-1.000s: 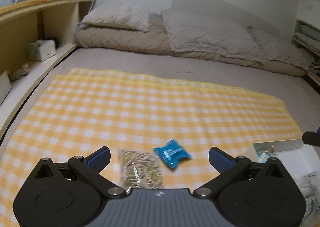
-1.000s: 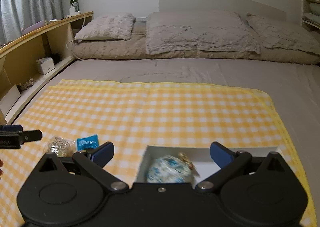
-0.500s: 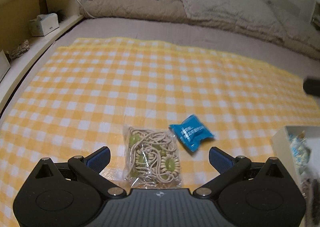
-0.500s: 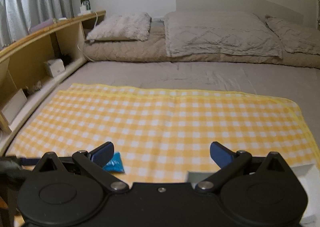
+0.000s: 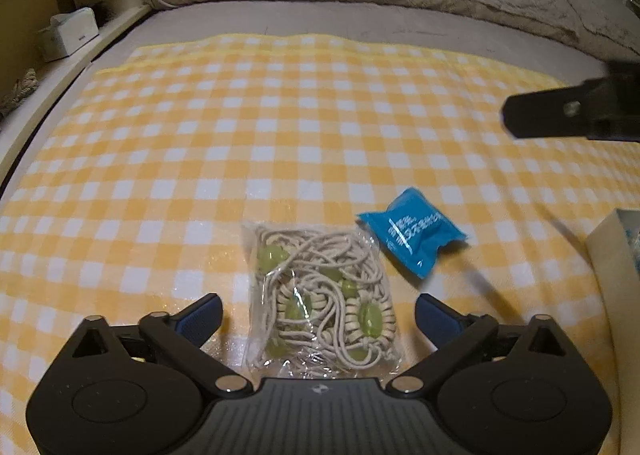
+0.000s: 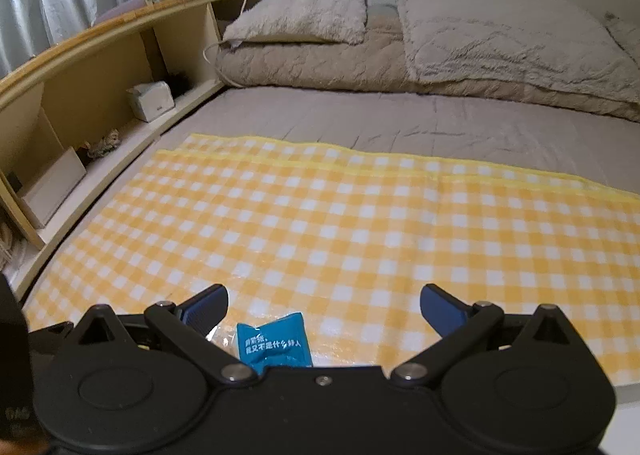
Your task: Organize soft objects
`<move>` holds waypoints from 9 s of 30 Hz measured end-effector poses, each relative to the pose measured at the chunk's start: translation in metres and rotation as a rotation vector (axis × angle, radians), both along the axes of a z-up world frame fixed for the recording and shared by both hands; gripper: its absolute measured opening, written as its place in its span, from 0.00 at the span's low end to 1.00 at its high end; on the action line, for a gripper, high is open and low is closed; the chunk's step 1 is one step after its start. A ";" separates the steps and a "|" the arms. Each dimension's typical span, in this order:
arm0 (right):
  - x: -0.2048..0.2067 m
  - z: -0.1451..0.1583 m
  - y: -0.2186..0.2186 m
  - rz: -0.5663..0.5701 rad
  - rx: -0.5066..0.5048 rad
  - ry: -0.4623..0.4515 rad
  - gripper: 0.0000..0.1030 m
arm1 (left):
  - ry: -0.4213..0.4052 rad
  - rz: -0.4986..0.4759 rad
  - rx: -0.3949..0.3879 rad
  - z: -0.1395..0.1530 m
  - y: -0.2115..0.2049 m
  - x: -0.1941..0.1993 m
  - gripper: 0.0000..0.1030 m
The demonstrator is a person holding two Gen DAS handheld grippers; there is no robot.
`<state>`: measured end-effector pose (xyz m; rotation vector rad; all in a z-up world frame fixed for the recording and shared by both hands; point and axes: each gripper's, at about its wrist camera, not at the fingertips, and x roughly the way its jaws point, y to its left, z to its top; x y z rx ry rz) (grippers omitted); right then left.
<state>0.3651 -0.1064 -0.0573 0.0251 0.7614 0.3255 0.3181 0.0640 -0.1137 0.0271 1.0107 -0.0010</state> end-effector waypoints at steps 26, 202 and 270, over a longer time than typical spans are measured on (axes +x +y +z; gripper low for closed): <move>0.044 -0.089 0.060 0.177 -0.086 0.214 0.68 | 0.010 0.033 -0.043 0.007 0.032 -0.010 0.69; -0.129 -0.024 -0.354 -0.254 -0.020 0.182 0.57 | -0.159 -0.823 -0.082 0.006 -0.341 -0.011 0.73; -0.363 0.065 -0.185 -0.329 -0.134 -0.352 1.00 | -0.465 -0.293 -0.162 0.131 -0.140 -0.257 1.00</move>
